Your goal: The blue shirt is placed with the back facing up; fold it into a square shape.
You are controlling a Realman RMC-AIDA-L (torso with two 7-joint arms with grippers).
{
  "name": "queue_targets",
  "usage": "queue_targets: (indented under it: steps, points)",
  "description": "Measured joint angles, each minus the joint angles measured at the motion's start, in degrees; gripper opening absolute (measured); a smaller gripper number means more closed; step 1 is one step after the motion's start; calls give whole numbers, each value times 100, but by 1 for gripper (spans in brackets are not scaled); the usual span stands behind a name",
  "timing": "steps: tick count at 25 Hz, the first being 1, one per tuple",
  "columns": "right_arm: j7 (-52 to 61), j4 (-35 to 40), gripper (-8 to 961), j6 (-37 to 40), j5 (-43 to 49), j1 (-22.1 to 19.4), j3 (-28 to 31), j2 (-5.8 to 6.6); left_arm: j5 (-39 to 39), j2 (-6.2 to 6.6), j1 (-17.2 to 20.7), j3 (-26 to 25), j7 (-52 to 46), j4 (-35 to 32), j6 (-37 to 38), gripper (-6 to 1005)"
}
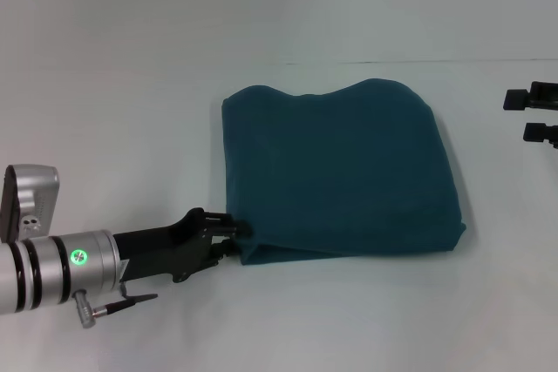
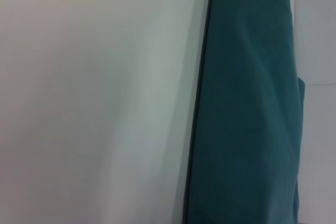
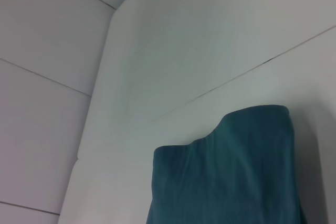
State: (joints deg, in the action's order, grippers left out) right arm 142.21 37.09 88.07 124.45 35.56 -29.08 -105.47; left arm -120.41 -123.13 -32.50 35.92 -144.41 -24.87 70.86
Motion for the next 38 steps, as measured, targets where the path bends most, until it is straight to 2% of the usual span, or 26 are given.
queue_targets:
  steps: [2,5,10,15,24,30,38]
  points:
    - [0,0,906,0,0,-5,0,1,0,0,-1,7,-3,0,-5,545]
    - [0,0,906,0,0,-11,0,8,-6,0,-1,13,6,0,4,333]
    - [0,0,906,0,0,-15,18,17,-137,0,31,15,48,-23,149,105]
    - [0,0,906,4,0,-15,73,18,-150,10,150,-20,98,-171,405,27]
    - [19,0,904,27,1,-25,78,18,-317,118,429,-35,54,-513,1110,33]
    - [9,-46,901,71,1,-32,78,18,-410,144,687,-174,20,-730,1144,36]
    - [4,-65,896,78,1,-41,78,18,-817,237,642,-267,254,-834,1330,41]
